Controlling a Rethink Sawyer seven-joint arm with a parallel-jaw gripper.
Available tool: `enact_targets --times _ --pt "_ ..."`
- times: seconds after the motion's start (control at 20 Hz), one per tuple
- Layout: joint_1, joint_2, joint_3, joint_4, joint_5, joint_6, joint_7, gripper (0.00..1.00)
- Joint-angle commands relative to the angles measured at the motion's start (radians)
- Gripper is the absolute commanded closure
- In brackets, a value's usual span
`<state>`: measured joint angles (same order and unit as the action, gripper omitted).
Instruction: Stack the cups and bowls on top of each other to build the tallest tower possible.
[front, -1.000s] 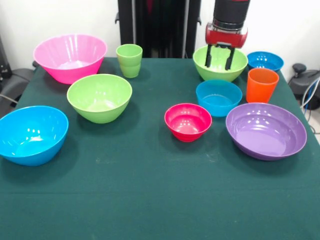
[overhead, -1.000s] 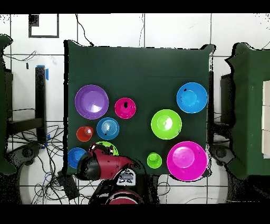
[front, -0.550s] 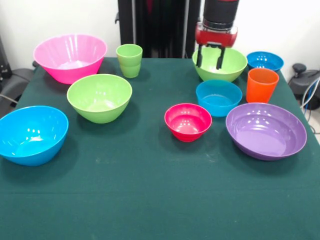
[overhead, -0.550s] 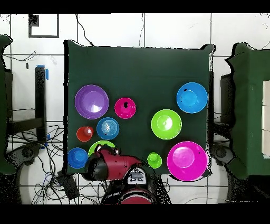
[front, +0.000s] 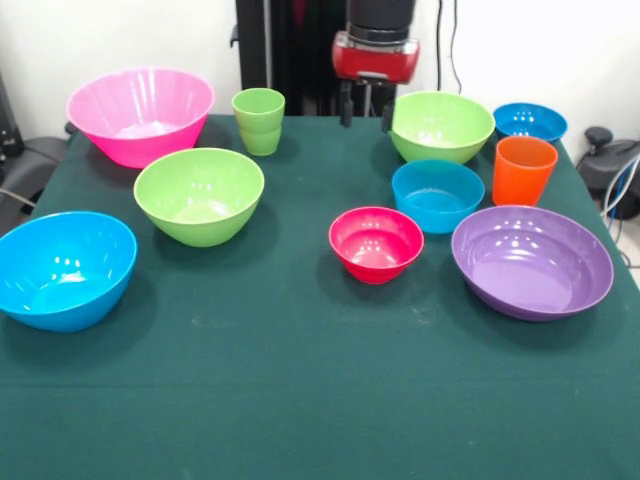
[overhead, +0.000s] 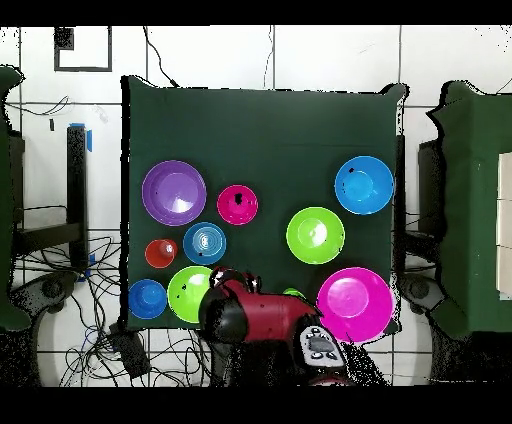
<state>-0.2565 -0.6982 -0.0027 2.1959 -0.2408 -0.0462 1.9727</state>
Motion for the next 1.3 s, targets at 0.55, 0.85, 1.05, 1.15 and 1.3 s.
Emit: enact_targets --times 0.55,0.85,1.05,1.15,1.3 --pt "-0.137 -0.034 0.207 -0.01 -0.171 0.218 -0.052 0.0" --pt "-0.137 0.002 0.203 -0.033 -0.209 0.177 -0.021 0.0" --pt "-0.154 0.018 0.205 -0.056 -0.242 0.172 -0.031 0.0" --pt "-0.172 0.031 0.214 -0.068 -0.258 0.181 -0.044 0.0" --pt "-0.201 0.038 0.232 -0.08 -0.284 0.196 -0.062 0.0"
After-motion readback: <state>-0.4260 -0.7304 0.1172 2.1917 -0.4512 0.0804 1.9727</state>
